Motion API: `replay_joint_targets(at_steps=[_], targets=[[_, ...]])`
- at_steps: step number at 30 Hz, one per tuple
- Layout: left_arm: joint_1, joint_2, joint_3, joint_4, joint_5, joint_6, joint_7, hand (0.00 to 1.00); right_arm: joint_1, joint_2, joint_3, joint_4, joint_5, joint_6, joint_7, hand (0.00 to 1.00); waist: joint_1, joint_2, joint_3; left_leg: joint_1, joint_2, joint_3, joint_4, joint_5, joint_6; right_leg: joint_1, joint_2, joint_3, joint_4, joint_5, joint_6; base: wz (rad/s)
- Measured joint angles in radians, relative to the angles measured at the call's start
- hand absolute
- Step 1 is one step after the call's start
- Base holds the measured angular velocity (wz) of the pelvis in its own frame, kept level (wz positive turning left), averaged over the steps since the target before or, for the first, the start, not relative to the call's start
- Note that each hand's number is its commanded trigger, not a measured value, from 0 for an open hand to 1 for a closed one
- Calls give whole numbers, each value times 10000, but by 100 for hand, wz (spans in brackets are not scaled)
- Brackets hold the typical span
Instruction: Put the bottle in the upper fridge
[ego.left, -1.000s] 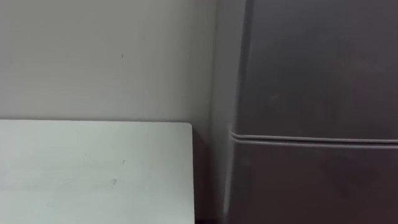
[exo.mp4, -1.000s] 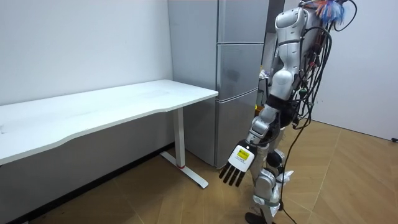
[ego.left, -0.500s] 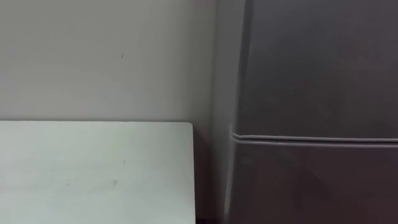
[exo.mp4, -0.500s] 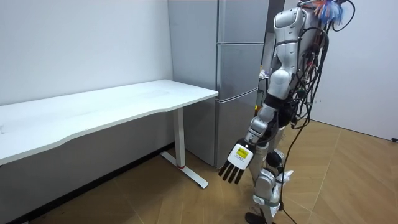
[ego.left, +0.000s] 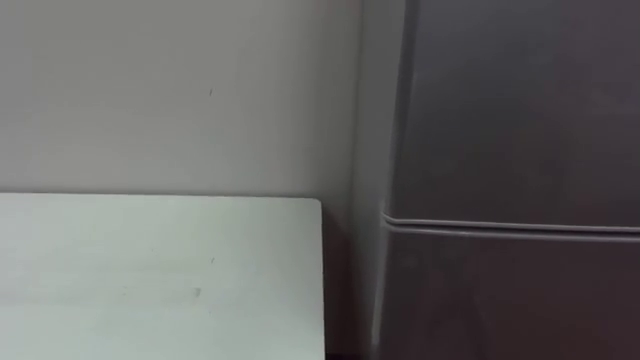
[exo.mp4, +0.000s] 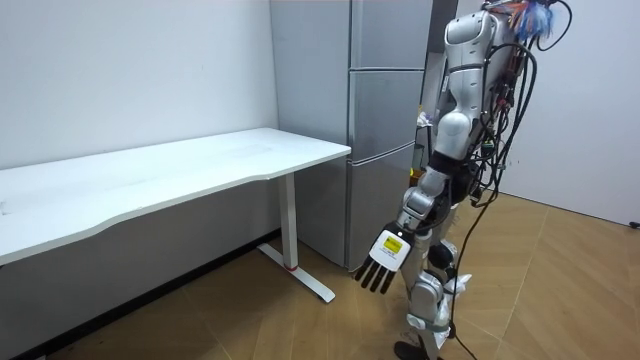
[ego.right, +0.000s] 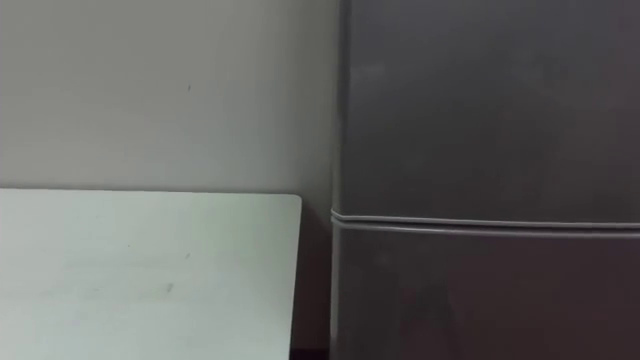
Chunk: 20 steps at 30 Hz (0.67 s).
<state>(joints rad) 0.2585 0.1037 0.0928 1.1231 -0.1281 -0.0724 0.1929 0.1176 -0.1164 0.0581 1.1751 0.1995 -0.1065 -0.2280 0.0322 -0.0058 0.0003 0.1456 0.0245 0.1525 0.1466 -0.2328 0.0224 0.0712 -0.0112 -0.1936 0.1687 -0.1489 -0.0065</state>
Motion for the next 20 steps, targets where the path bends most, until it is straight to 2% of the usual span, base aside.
replay_joint_targets(at_steps=[7, 20], targets=[[67, -149, 6, 11, -1, 36, -9, 0, -44, 1, 86, 64, -88, 151, 600, 0, 33, -8, 9, -133, -4, -72, 56, 3, 1, -21, -10, -47, -12, 2, 0, 1], [14, -146, -215, -5, 6, 37, 204, 0, -88, 8, 82, 345, 10, 337, 785, 0, -7, 1, 12, -142, -10, -219, 42, -9, 7, 143, -39, -263, -174, 7, 20, 4]])
